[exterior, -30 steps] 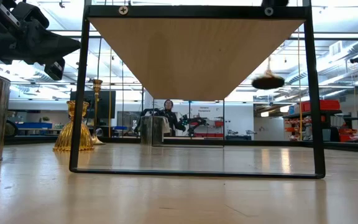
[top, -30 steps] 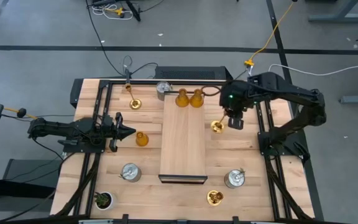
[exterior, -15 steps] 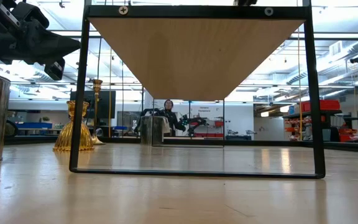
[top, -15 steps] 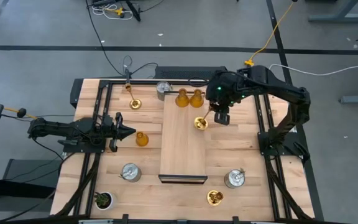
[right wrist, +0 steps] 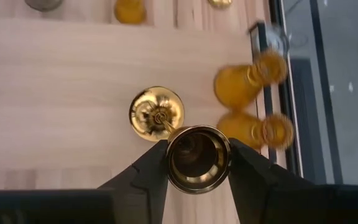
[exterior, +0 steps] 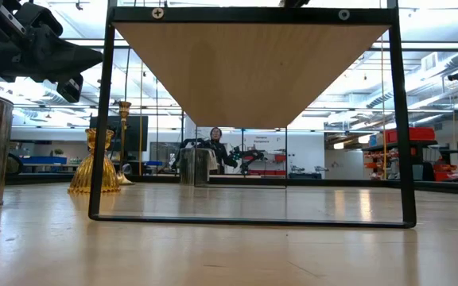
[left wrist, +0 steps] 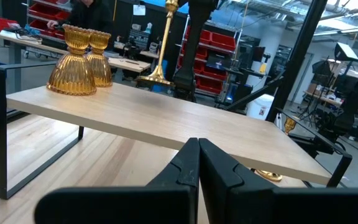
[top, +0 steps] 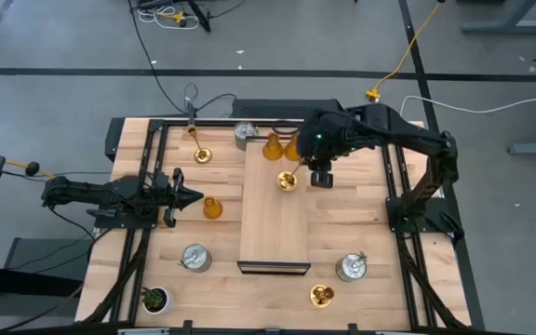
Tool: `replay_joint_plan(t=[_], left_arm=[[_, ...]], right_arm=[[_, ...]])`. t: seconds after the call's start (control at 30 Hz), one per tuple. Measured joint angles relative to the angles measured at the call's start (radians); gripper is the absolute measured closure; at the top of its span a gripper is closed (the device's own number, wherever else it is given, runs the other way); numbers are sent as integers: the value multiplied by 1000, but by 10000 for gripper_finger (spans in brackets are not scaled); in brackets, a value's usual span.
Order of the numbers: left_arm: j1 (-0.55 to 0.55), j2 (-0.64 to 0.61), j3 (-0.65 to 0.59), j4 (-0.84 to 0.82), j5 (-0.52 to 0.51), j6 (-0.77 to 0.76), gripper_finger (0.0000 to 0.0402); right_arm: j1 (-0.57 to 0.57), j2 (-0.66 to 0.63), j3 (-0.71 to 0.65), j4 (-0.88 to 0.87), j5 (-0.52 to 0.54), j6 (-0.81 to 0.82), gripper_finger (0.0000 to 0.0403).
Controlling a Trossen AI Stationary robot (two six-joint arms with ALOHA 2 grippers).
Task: Pick & Place candle stick holders
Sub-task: Put the top right candle holder on the shelf
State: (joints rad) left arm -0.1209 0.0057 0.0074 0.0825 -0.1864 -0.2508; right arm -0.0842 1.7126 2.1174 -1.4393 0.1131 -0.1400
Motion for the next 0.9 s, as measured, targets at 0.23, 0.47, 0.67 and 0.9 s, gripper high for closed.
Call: replay_joint_plan(t=[0.23,0.47,0.67,0.9], left_arm=[[0,0,0,0,0,0,392],[0,0,0,0,0,0,392],[0,0,0,0,0,0,392],[0,0,0,0,0,0,392]], right_arm=[[11,0,0,26,-1,-15,264],[20,37,0,26,2,-16,264],[43,57,0,33,1,-42,263],[57,58,0,48,0,-59,263]])
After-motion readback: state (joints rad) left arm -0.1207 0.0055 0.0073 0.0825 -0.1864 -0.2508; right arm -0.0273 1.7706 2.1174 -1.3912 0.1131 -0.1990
